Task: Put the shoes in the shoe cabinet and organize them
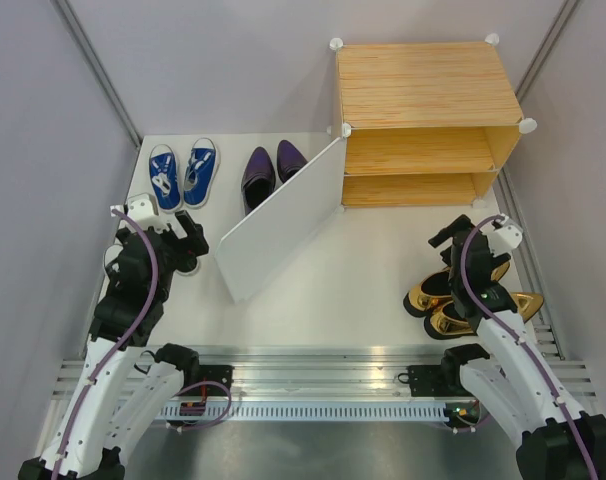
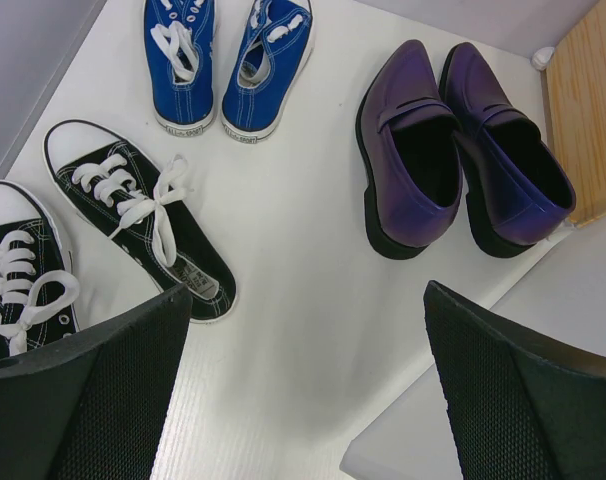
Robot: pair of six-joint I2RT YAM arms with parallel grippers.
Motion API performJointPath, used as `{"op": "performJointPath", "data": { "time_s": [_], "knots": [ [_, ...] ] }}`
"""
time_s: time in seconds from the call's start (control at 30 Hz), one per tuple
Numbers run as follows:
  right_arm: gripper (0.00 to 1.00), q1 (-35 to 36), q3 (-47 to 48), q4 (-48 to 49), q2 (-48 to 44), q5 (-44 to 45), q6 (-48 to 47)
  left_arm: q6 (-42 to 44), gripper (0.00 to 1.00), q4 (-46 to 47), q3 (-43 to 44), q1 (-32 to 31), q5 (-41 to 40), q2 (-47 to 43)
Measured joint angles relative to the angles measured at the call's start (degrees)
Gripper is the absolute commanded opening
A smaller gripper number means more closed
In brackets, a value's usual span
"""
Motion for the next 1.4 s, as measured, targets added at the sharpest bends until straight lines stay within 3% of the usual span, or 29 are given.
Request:
{"op": "performJointPath", "data": {
  "time_s": [0.57, 0.67, 1.4],
  "knots": [
    [0.98, 0.00, 0.96, -2.34, -0.81, -10.67, -8.61, -0.02, 1.00, -0.15, 0.00, 0.00, 1.01, -0.81],
    [0.98, 0.00, 1.42, -3.32, -0.07, -10.80, -8.59, -0.04, 0.95, -0.20, 0.00, 0.00, 1.75, -1.27],
    [0.74, 0.00, 2.69, -16.63, 0.92, -12.85, -4.00, -0.74, 0.99, -0.17, 0.00, -0.02, 6.23, -2.58]
  ]
}}
